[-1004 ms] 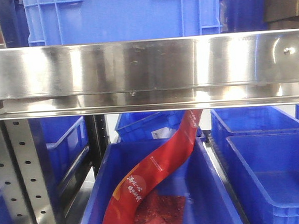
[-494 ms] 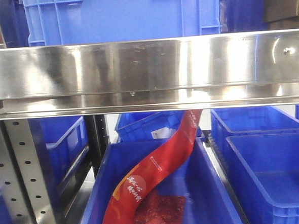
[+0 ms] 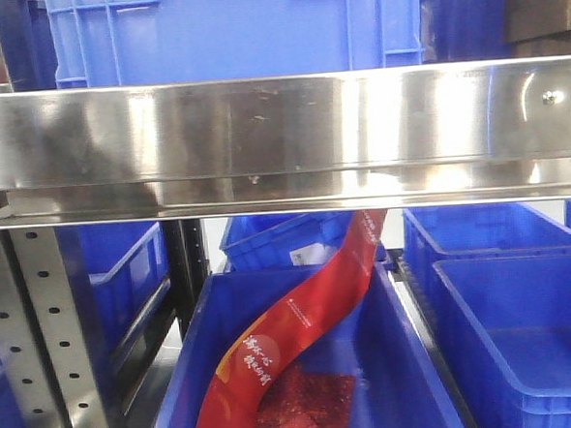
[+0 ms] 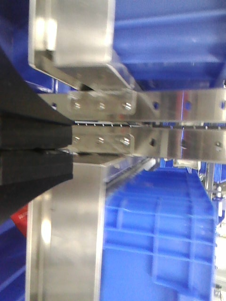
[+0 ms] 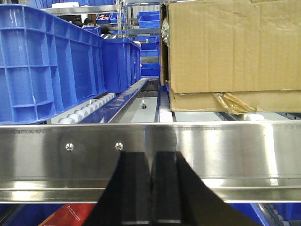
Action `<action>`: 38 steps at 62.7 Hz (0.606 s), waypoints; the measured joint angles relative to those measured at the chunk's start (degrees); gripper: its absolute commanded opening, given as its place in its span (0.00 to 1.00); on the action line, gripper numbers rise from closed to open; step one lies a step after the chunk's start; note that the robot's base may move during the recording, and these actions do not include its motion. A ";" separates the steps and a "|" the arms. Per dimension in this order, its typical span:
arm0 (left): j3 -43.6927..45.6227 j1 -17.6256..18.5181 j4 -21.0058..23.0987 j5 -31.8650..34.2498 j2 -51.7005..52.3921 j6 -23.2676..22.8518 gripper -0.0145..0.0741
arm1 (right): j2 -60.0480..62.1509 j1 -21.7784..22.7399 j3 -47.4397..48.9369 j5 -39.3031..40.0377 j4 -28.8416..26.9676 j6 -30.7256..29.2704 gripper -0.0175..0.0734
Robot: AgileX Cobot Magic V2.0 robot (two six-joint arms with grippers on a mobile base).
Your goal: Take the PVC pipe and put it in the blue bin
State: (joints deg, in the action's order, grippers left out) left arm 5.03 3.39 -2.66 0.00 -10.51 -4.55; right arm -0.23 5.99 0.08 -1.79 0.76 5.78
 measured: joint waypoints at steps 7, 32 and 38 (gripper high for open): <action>-3.98 -0.04 0.00 0.00 5.30 0.00 0.04 | 0.00 0.00 0.00 0.00 0.00 0.00 0.01; -5.15 -0.13 0.54 -2.48 10.18 0.00 0.04 | 0.10 0.00 -0.08 -0.14 0.00 0.00 0.01; -5.15 -0.13 0.64 -2.48 10.18 0.00 0.04 | 0.10 0.00 -0.08 -0.14 0.00 0.00 0.01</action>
State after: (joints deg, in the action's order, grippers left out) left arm -0.12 3.26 -2.02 -2.48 -0.33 -4.55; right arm -0.13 5.99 0.00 -1.93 0.76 5.78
